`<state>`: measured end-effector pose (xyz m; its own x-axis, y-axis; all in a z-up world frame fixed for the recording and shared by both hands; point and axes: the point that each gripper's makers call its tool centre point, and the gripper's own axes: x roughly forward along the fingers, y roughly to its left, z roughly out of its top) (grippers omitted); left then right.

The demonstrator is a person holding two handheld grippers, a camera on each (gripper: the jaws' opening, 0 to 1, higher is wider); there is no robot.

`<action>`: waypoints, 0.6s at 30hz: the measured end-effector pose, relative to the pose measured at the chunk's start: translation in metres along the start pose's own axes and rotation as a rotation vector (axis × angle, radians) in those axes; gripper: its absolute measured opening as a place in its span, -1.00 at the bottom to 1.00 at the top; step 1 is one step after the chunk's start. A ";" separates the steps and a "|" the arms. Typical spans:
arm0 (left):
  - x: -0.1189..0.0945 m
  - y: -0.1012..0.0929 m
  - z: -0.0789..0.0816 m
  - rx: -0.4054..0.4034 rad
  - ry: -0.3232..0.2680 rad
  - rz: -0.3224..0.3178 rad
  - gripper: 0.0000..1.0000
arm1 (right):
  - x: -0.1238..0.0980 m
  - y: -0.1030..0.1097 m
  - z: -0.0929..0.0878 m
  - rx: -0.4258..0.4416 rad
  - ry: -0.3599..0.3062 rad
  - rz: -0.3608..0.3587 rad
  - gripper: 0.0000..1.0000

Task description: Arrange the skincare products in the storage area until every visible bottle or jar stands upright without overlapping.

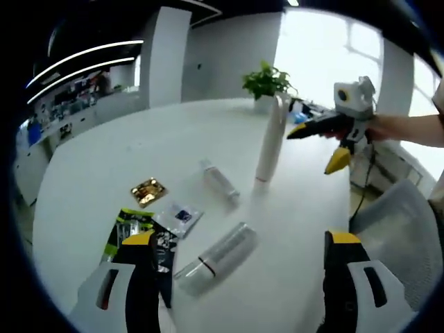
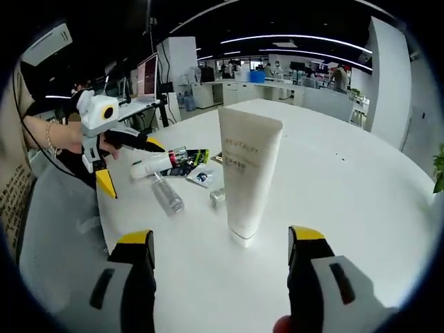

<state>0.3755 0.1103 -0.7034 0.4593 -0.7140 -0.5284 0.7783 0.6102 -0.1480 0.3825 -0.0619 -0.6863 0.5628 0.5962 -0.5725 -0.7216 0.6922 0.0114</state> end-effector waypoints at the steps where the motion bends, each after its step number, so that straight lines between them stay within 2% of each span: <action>1: -0.002 0.000 0.000 -0.011 -0.006 0.003 0.94 | 0.002 -0.001 0.001 -0.005 -0.010 0.003 0.45; 4: -0.008 0.002 -0.001 -0.031 -0.021 0.018 0.94 | 0.008 -0.006 0.004 -0.003 -0.020 0.023 0.36; 7: -0.013 0.003 -0.006 -0.060 -0.029 0.031 0.93 | 0.012 -0.016 0.008 -0.062 0.004 0.033 0.21; 11: -0.017 0.007 -0.012 -0.080 -0.029 0.051 0.93 | 0.018 -0.022 0.015 -0.090 0.007 0.055 0.03; 18: -0.029 0.014 -0.023 -0.102 -0.021 0.090 0.94 | 0.031 -0.027 0.013 -0.110 0.033 0.100 -0.11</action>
<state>0.3635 0.1477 -0.7098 0.5353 -0.6608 -0.5262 0.6861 0.7035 -0.1855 0.4251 -0.0564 -0.6938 0.4738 0.6448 -0.5998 -0.8142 0.5802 -0.0195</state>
